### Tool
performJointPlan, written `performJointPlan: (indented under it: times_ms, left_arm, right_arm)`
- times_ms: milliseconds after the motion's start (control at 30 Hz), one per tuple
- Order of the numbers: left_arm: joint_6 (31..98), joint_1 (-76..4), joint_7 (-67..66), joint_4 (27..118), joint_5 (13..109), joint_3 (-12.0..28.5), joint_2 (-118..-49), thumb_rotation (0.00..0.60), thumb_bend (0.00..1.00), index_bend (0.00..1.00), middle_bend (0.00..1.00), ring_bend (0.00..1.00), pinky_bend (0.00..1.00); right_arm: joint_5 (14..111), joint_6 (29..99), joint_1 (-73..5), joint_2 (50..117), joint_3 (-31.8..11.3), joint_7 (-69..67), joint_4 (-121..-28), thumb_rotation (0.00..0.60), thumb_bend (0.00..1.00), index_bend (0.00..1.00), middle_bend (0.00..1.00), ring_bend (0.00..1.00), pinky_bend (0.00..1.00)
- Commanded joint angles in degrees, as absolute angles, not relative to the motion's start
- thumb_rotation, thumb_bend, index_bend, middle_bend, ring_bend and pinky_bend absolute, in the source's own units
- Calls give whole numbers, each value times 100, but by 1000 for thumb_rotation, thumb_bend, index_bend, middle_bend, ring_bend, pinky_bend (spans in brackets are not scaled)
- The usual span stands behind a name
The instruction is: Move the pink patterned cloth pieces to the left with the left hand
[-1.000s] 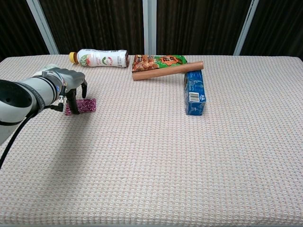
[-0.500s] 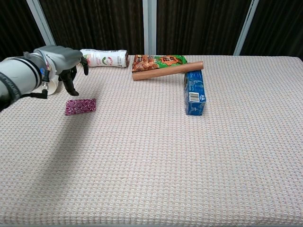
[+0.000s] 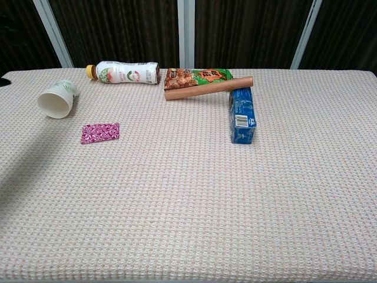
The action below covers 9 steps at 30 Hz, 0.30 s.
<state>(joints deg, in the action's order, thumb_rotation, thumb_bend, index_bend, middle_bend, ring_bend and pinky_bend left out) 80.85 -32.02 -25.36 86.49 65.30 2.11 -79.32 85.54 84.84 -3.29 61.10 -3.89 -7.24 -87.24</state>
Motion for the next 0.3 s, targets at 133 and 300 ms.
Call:
performJointPlan:
  times_ms: [133,300]
  left_arm:
    - [8729,-2430,-2086,9054,7074,-206,-7422,600,240,345,400,274,427]
    - [9099,-2001,-2088,9226,7232,-286,-7254,600,239,343,393,263,419]
  right_arm:
    - [8581,8483,-321,6152,-363,-767,-8702,600,138,198,120,0,0]
    - [8591,8538,-298,6159,-366,-740,-8704,598,139,198,119,0,0]
